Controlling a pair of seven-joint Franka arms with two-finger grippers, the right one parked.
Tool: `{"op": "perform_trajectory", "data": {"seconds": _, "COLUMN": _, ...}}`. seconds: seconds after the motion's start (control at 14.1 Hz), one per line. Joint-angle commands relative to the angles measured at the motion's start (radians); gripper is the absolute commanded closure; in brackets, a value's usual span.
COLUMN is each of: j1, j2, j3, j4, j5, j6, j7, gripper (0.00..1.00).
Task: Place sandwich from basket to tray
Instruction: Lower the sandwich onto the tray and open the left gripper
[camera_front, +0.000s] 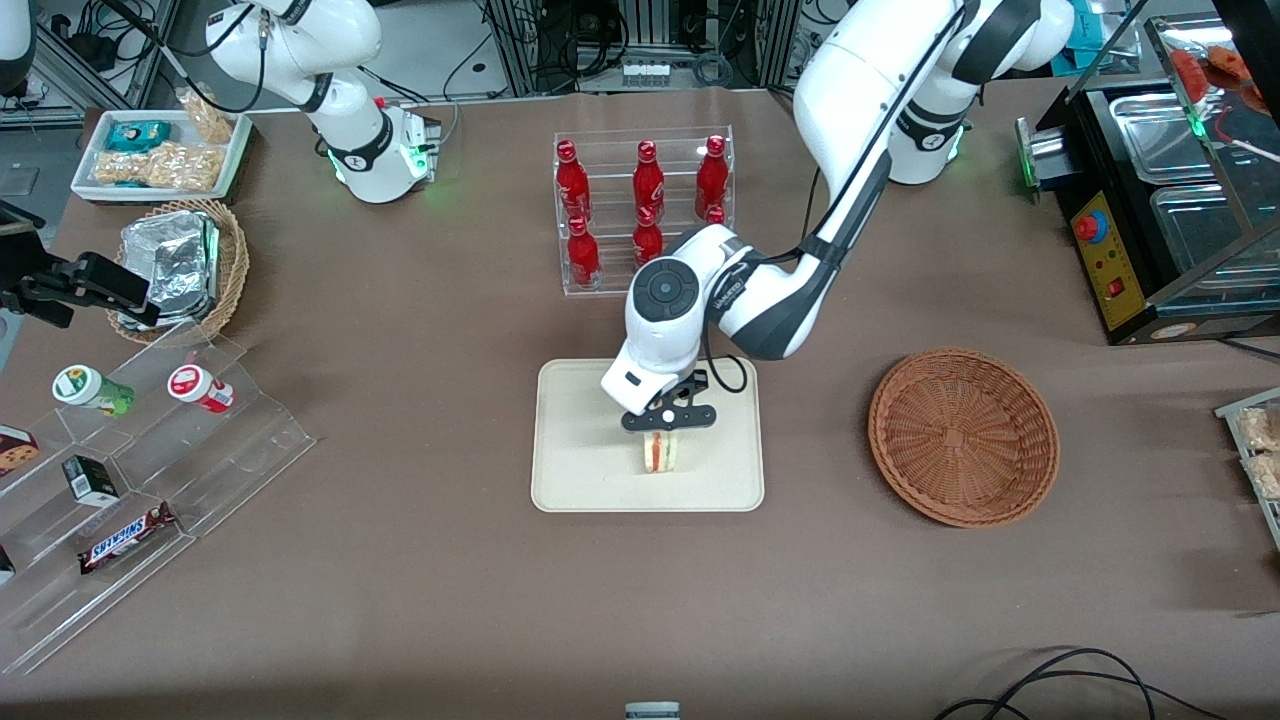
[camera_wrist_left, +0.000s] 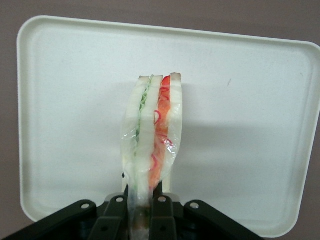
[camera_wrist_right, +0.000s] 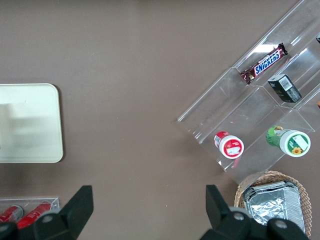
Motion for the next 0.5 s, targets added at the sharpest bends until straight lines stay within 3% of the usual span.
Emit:
{"op": "perform_trajectory", "data": {"seconds": 0.0, "j1": -0.011, "j2": 0.031, "j3": 0.013, "j4": 0.008, "j5": -0.032, "j6": 0.071, "j7": -0.018, "gripper": 0.9}}
{"op": "perform_trajectory", "data": {"seconds": 0.14, "j1": -0.01, "j2": 0.031, "j3": 0.013, "j4": -0.001, "j5": -0.032, "j6": 0.079, "j7": -0.015, "gripper": 0.85}}
{"op": "perform_trajectory", "data": {"seconds": 0.21, "j1": -0.011, "j2": 0.032, "j3": 0.013, "j4": -0.001, "j5": -0.032, "j6": 0.082, "j7": -0.015, "gripper": 0.76}}
{"op": "perform_trajectory", "data": {"seconds": 0.28, "j1": -0.011, "j2": 0.031, "j3": 0.013, "j4": -0.003, "j5": -0.032, "j6": 0.085, "j7": -0.017, "gripper": 0.51}}
{"op": "perform_trajectory", "data": {"seconds": 0.35, "j1": -0.011, "j2": 0.028, "j3": 0.013, "j4": -0.003, "j5": -0.032, "j6": 0.083, "j7": -0.024, "gripper": 0.01}}
{"op": "perform_trajectory", "data": {"seconds": 0.42, "j1": -0.02, "j2": 0.025, "j3": 0.013, "j4": -0.003, "j5": -0.032, "j6": 0.083, "j7": -0.03, "gripper": 0.0}}
